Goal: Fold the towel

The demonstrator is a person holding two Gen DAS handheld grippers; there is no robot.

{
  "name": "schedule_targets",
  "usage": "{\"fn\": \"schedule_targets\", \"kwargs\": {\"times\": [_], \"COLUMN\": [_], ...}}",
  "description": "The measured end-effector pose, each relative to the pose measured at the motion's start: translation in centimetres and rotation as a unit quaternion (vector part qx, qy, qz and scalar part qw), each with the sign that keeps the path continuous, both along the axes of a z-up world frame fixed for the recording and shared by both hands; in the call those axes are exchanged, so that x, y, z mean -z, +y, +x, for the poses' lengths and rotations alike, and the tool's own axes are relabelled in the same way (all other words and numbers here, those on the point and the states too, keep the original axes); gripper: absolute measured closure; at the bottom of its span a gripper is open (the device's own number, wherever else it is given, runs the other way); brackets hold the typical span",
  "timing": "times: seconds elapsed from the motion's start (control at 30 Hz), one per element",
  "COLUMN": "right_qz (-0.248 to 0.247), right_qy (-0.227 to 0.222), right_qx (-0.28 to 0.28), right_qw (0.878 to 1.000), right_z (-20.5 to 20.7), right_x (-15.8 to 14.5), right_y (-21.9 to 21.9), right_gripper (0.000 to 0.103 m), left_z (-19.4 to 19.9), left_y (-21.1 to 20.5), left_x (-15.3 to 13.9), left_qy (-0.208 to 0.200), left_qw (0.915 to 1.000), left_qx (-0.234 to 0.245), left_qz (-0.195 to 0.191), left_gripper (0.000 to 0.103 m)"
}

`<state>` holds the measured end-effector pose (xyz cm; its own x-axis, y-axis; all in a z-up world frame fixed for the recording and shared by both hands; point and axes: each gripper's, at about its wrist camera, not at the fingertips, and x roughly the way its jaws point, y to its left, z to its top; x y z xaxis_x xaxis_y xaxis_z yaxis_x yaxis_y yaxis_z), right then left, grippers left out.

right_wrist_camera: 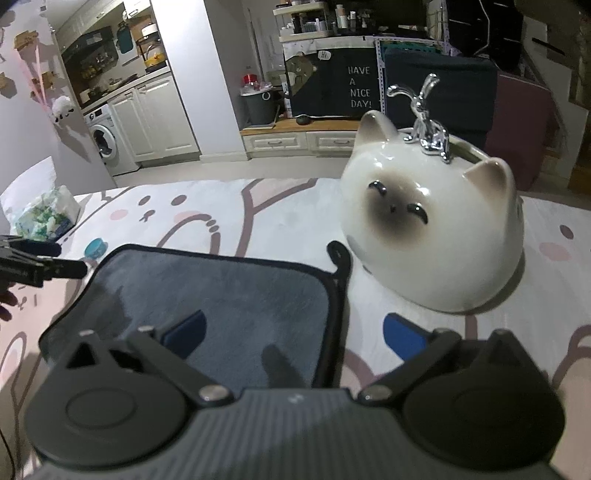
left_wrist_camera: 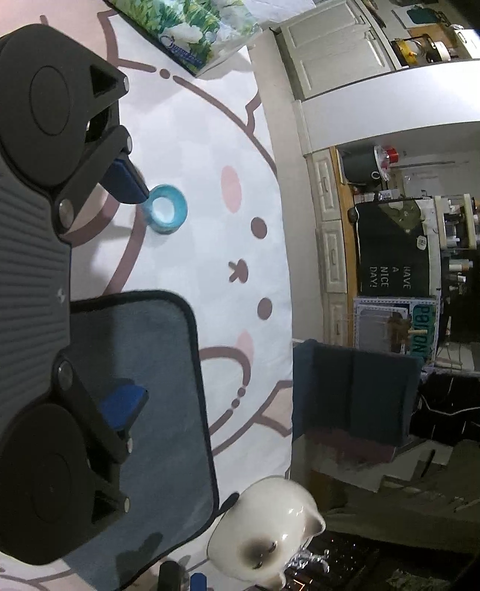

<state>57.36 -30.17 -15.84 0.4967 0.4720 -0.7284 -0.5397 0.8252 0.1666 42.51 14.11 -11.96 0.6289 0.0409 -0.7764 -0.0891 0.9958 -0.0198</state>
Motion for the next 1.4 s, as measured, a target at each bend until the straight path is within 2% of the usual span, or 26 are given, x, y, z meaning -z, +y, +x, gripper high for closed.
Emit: {"fn": "schedule_targets", "kwargs": {"times": [0.63,1.4], "right_qz": [-0.006,0.008], "right_qy": [-0.014,-0.042], "right_qx": [0.013,0.016], "right_qw": [1.0,0.999], "right_z": [-5.8,-16.8], "right_x": [-5.4,-12.5], "right_y": [0.5,-1.7], "right_gripper": [0.0,0.0], "left_z": [-4.9,-15.2], "left_y": [-3.6,-7.4], "left_x": [-5.1,-11.8], "left_qy": [-0.027,-0.063], "left_qw": [0.9996,0.998], "left_qx": [0.009,-0.002], "left_qz": [0.003,0.007], "left_gripper": [0.0,0.0]}}
